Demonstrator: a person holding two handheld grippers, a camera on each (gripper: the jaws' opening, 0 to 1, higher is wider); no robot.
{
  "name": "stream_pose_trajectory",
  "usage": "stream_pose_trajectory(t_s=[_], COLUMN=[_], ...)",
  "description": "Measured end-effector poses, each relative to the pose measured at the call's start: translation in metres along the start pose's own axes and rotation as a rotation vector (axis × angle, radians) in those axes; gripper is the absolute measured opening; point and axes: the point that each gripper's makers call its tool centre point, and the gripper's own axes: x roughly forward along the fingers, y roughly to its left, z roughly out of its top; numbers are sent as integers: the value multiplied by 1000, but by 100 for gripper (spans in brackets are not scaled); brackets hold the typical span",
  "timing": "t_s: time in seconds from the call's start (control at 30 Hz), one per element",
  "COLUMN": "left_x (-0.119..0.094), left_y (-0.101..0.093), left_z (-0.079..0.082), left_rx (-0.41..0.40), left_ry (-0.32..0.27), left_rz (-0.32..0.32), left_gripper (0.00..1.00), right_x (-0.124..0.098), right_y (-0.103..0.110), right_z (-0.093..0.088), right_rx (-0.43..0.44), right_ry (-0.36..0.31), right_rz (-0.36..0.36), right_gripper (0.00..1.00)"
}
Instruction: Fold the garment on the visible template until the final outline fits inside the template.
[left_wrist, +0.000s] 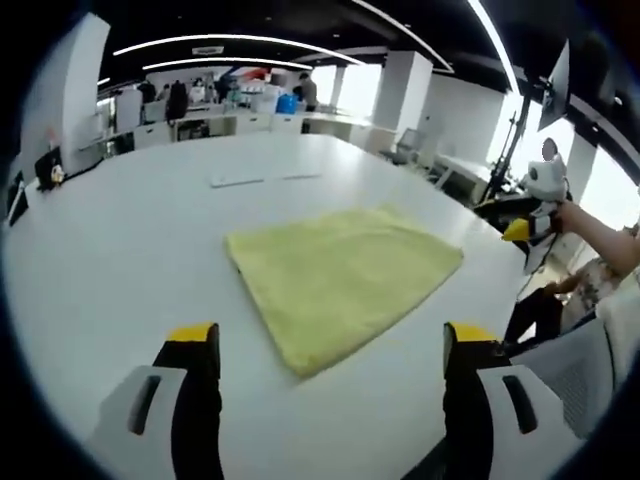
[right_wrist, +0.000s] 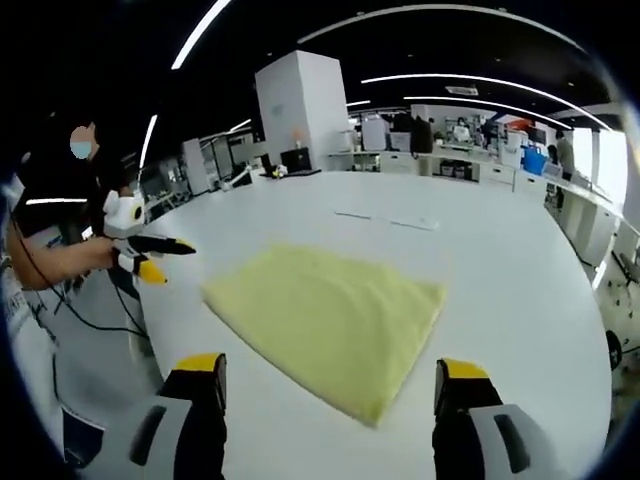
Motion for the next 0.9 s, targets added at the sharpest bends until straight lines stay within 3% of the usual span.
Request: stream_pose_trajectory(t_s=[0.13, 0.57, 0.9], left_x=[-11, -33, -37], left_y=[-4, -10, -13], left_z=[4, -16, -16], left_rx=[15, 60, 8], left_ry=[-18, 13, -16], left_rz=[12, 52, 58], left_gripper=[97, 99, 99], right_x=[-10, -28, -34], right_y=[6, 3, -1], right_z=[3, -12, -11], right_rx=[17, 3, 14], right_ry=[-26, -8, -42], right_rz=[5, -32, -75], right_gripper=[99, 99, 98])
